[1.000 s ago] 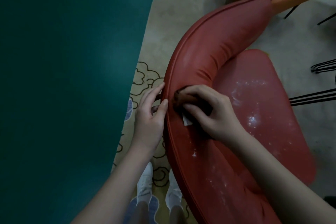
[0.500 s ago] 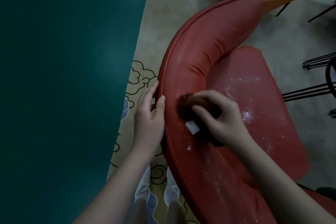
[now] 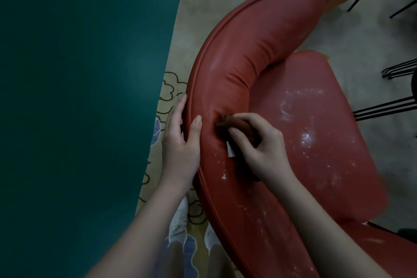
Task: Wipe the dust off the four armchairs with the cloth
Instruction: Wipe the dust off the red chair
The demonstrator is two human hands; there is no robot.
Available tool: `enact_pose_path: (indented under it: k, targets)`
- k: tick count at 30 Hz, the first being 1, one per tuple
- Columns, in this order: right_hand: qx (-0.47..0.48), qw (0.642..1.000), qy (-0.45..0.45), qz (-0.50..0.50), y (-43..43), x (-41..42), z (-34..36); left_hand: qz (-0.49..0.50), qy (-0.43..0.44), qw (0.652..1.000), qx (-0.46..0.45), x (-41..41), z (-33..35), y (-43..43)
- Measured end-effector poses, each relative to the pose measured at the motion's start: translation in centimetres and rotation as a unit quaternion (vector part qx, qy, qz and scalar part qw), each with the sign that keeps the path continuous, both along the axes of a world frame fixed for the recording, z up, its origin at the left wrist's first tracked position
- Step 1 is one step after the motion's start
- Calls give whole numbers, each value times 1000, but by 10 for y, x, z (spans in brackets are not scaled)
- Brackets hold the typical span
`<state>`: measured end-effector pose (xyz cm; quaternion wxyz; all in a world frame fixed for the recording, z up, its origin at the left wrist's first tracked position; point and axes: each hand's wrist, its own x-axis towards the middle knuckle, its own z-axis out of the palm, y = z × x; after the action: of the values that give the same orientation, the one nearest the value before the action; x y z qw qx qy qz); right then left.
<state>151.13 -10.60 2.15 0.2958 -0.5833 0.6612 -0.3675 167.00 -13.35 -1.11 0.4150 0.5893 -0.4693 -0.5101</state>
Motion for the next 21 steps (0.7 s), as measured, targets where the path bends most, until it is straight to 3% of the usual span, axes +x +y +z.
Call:
enact_pose_path:
  k: [5,14,21]
  targets:
    - [25,999,-15,39,11,-9,2,8,-4,1000,-1,-2,3,1]
    - [-22,999,-11,42,7,-4,-9,22,-29,999,-16,-3,5,0]
    - [-26,998,-59,2,4,-3,-8,40,-63,997,7,-12,17,0]
